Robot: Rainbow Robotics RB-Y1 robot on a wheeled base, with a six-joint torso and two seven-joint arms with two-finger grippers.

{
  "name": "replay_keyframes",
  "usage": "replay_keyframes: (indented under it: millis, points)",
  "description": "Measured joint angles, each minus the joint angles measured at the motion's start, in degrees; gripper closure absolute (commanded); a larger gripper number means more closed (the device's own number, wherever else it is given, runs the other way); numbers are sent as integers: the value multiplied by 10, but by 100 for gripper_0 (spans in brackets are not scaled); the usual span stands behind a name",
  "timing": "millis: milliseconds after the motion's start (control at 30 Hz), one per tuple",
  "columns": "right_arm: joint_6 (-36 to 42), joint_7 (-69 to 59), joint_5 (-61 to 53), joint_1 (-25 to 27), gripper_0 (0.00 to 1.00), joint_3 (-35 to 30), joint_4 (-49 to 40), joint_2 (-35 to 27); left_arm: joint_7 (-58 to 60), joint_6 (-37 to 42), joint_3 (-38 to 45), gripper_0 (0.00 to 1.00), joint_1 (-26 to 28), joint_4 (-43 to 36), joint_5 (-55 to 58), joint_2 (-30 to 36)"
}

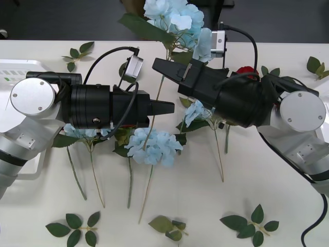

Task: Place the red flowers into the right box and the blue flowers into the left box. If a person shows an open palm, hand one flower to the person first, then continue sorting.

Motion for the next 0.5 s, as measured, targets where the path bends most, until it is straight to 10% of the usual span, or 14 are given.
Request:
replay_keyframes:
  millis: [500]
  points:
    - [187,30,-60,75,9,-122,30,-194,43,-1,-1,100,3,1,-14,119]
